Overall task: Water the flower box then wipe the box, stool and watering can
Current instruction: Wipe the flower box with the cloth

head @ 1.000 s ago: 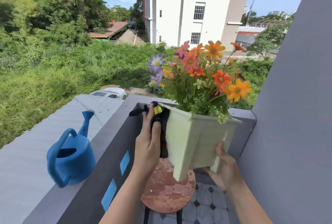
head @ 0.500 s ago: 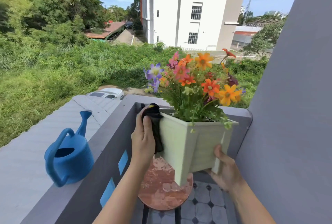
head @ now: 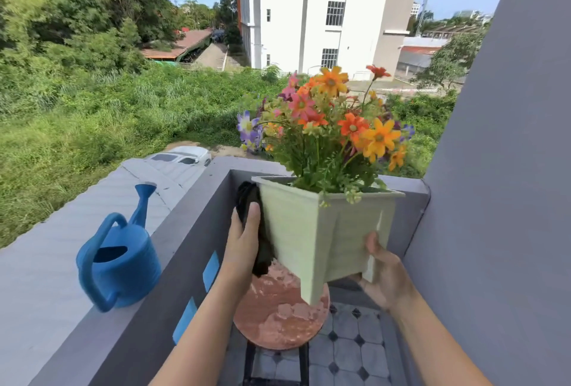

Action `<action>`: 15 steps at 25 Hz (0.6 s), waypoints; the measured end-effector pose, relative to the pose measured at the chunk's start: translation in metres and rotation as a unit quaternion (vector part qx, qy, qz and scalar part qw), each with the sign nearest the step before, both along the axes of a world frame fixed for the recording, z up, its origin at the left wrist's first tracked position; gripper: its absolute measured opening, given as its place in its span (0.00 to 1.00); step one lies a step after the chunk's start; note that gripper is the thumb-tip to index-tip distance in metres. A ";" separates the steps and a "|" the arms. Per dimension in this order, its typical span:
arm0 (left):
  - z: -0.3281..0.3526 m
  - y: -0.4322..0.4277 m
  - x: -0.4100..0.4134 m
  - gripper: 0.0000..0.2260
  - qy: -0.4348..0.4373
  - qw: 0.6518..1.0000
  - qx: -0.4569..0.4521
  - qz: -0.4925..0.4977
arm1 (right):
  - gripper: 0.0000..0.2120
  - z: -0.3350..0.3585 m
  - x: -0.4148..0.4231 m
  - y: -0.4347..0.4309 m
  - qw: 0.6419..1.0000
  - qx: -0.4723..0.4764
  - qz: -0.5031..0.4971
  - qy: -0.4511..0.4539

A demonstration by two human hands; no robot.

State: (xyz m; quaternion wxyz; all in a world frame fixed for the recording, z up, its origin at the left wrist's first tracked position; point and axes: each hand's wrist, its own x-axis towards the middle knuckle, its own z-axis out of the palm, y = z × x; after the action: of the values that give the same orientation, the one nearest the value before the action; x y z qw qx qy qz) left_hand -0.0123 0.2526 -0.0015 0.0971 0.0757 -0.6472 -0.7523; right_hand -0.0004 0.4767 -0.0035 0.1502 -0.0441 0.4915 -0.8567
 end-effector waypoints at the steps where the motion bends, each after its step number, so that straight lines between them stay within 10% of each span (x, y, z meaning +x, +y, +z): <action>1: -0.004 -0.003 0.003 0.34 -0.011 0.999 0.041 -0.026 | 0.48 0.002 -0.002 0.002 1.000 0.004 0.010 0.000; 7: -0.009 0.004 0.026 0.30 0.063 0.990 0.120 0.037 | 0.53 0.013 -0.009 0.001 0.995 0.093 -0.043 0.021; 15: 0.006 0.022 0.039 0.20 0.124 0.981 -0.046 0.144 | 0.51 0.002 0.010 -0.029 0.993 0.067 -0.019 0.095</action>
State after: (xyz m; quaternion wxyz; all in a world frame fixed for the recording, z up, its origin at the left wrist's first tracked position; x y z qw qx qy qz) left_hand 0.0270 0.2745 0.0046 0.2871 0.0696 -0.6464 -0.7035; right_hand 0.0094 0.4475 -0.0014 0.0893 -0.1057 0.5605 -0.8165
